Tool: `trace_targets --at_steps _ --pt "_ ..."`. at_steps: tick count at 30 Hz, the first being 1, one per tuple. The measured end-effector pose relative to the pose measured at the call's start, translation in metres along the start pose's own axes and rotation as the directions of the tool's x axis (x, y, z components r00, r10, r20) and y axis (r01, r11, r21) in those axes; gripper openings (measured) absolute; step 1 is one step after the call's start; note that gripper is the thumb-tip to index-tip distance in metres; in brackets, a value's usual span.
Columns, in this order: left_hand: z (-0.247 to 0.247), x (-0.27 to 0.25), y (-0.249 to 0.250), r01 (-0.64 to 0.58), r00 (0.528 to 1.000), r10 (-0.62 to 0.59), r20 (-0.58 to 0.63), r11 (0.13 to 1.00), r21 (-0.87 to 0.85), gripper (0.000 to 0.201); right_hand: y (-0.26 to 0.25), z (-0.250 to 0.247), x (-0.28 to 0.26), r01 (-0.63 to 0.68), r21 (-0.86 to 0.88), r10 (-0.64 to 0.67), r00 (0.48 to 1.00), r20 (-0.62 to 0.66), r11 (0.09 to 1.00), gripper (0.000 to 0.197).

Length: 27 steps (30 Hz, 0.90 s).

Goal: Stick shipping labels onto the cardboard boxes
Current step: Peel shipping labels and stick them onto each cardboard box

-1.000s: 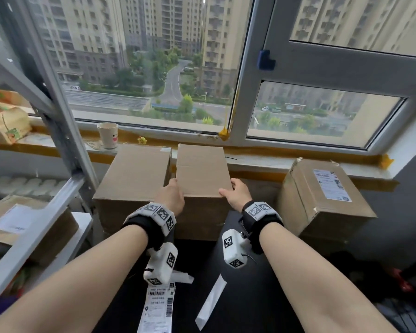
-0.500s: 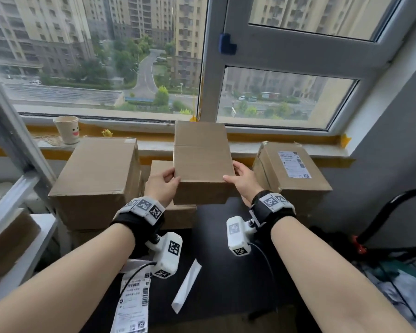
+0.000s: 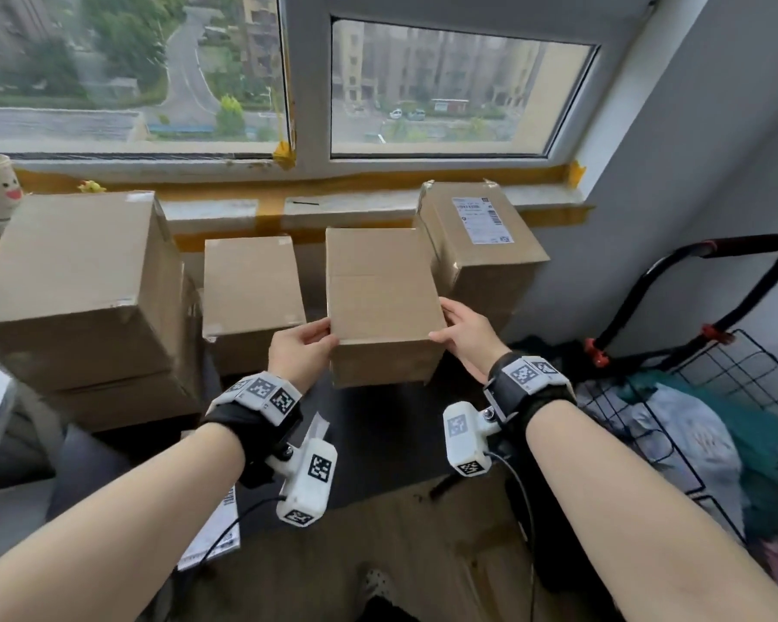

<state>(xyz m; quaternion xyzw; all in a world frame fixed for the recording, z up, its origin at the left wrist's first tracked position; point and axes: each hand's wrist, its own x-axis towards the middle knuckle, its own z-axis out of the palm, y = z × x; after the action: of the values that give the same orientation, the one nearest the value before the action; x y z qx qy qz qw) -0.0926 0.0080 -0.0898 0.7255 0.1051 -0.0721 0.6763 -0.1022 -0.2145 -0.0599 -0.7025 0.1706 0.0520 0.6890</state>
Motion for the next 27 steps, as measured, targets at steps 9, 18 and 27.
trace_targets --at_steps 9,18,27 --pt "-0.007 -0.007 -0.058 0.128 0.992 -0.129 0.018 0.991 0.048 0.038 0.057 -0.001 -0.005 -0.166 0.054 0.162 0.984 0.071 0.985 0.065" --pt "0.005 -0.014 -0.070 0.169 0.985 -0.170 0.028 0.985 0.019 0.046 0.091 -0.004 0.012 -0.178 -0.148 0.183 0.983 0.026 0.973 0.073" --pt "0.006 -0.005 -0.072 0.038 0.997 -0.063 0.050 0.919 0.393 0.041 0.074 0.004 0.008 -0.066 -0.574 0.064 0.998 -0.024 0.817 0.060"
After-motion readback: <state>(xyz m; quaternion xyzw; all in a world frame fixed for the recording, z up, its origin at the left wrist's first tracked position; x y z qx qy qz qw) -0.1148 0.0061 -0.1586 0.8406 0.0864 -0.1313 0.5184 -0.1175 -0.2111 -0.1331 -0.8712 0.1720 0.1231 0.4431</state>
